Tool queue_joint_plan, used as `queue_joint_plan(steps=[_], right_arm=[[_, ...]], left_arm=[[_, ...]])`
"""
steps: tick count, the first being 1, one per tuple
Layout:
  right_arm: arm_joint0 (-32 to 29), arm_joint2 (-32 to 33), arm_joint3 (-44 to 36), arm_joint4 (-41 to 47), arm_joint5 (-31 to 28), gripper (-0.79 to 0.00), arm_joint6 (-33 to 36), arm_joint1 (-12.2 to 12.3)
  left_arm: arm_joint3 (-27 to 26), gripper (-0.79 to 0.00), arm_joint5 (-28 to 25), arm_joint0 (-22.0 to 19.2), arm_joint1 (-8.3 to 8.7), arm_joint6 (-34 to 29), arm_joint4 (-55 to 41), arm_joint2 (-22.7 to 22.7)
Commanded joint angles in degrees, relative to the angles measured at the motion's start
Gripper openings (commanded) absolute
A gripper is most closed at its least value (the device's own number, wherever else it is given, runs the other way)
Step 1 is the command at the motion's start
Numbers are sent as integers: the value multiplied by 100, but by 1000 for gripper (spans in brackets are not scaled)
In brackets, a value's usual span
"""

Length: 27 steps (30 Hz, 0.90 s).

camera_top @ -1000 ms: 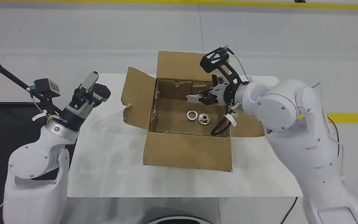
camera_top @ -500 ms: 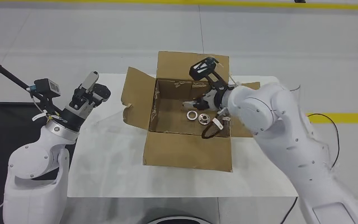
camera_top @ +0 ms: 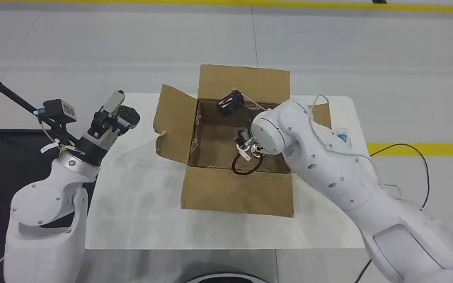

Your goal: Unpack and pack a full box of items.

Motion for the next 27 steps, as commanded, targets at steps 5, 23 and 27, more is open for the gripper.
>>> queue_joint_plan(steps=[5, 23, 27], right_arm=[[248, -389, 936, 129, -46, -471, -57, -328], [705, -1054, 3446, 447, -730, -443, -791, -1369], [726, -1143, 3804, 387, -852, -443, -914, -1548]], left_arm=[[0, 0, 0, 0, 0, 0, 0, 0], [0, 0, 0, 0, 0, 0, 0, 0], [0, 0, 0, 0, 0, 0, 0, 0]])
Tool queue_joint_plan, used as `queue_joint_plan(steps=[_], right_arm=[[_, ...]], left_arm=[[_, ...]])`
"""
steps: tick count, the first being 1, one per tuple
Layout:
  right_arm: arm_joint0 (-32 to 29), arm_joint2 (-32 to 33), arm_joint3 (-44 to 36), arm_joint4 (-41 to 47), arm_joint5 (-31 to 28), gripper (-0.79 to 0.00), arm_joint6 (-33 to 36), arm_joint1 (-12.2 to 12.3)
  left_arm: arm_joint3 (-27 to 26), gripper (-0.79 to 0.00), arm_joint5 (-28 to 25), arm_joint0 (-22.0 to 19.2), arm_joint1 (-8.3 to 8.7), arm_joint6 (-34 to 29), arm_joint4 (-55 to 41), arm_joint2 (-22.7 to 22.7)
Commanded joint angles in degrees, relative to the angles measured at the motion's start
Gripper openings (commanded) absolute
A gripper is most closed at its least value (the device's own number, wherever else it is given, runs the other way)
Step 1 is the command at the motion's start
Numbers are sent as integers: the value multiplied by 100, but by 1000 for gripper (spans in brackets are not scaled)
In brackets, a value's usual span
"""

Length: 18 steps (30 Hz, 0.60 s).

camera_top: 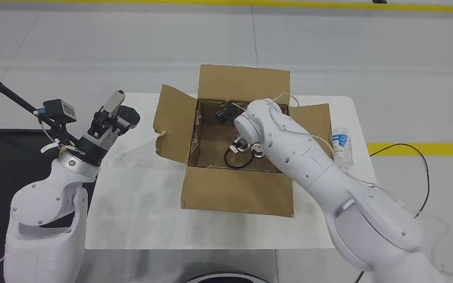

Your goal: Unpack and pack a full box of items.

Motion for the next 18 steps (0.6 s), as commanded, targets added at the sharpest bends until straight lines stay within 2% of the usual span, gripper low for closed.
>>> queue_joint_plan(steps=[1, 18], right_arm=[[11, -20, 169, -14, -28, -443, -52, -73], [79, -9, 1347, -45, -276, -477, -403, -599]], left_arm=[[0, 0, 0, 0, 0, 0, 0, 0], [0, 0, 0, 0, 0, 0, 0, 0]])
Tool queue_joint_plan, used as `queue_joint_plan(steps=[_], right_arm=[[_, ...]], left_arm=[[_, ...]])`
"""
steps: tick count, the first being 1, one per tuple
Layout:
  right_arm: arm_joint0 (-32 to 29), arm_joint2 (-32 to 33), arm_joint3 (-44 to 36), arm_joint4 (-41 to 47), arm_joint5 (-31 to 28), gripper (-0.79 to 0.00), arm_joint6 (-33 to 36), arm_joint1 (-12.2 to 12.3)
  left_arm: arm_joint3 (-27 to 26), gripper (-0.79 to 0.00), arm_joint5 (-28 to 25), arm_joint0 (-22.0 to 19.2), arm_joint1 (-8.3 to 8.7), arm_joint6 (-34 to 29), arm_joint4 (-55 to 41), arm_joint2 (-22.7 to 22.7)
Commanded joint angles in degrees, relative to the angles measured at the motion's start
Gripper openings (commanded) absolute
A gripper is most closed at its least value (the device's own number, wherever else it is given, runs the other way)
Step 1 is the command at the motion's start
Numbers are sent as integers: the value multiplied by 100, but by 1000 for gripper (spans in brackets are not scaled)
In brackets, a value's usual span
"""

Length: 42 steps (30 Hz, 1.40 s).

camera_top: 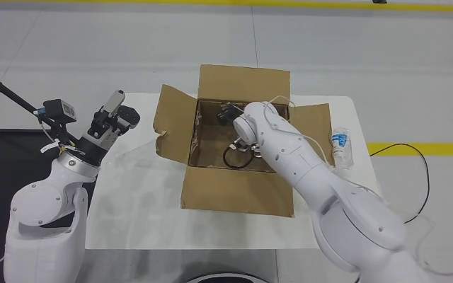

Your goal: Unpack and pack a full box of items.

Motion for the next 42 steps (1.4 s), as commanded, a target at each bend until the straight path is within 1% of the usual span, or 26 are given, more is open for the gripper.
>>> queue_joint_plan(steps=[1, 12, 19, 29, 34, 37, 39, 40, 42], right_arm=[[3, 5, 83, -2, -40, -474, 3, -42], [15, 63, 444, 17, -481, -480, -72, -265], [45, 142, 674, -5, -416, -474, -237, -352], [37, 222, 970, -28, -586, -539, -306, -458], [42, 262, 1092, -38, -667, -613, -323, -503], [46, 282, 1158, -55, -701, -643, -338, -525], [47, 296, 1196, -64, -716, -699, -337, -539], [50, 304, 1211, -67, -723, -714, -335, -546], [53, 320, 1241, -71, -747, -785, -335, -559]], left_arm=[[0, 0, 0, 0, 0, 0, 0, 0], [0, 0, 0, 0, 0, 0, 0, 0], [0, 0, 0, 0, 0, 0, 0, 0], [0, 0, 0, 0, 0, 0, 0, 0], [0, 0, 0, 0, 0, 0, 0, 0], [0, 0, 0, 0, 0, 0, 0, 0], [0, 0, 0, 0, 0, 0, 0, 0], [0, 0, 0, 0, 0, 0, 0, 0], [0, 0, 0, 0, 0, 0, 0, 0]])
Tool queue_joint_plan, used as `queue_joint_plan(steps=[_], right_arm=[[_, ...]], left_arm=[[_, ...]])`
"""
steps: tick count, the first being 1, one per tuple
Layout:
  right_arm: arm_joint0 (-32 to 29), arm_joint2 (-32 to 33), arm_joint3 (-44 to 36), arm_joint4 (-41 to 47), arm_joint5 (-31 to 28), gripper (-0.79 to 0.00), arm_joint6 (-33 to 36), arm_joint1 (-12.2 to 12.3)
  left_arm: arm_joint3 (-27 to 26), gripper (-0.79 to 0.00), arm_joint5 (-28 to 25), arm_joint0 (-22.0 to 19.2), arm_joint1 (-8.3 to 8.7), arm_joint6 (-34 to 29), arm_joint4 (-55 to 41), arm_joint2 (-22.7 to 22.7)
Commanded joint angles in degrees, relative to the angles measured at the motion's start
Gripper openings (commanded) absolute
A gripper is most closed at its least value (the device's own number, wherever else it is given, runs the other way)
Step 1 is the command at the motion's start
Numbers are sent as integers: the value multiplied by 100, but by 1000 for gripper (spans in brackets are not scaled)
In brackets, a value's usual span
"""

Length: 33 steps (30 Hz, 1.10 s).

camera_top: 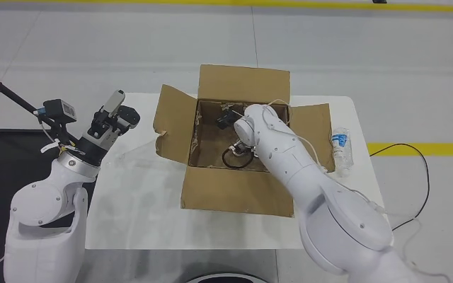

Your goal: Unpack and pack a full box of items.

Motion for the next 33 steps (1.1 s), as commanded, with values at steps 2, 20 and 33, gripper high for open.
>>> queue_joint_plan(steps=[2, 20, 33], right_arm=[[10, 20, 37, -14, -22, -785, -2, -16], [238, 483, -273, 267, -1200, -785, -710, 225], [-105, 1221, -1741, 213, -2255, -785, -1175, 1027]], left_arm=[[0, 0, 0, 0, 0, 0, 0, 0], [0, 0, 0, 0, 0, 0, 0, 0], [0, 0, 0, 0, 0, 0, 0, 0]])
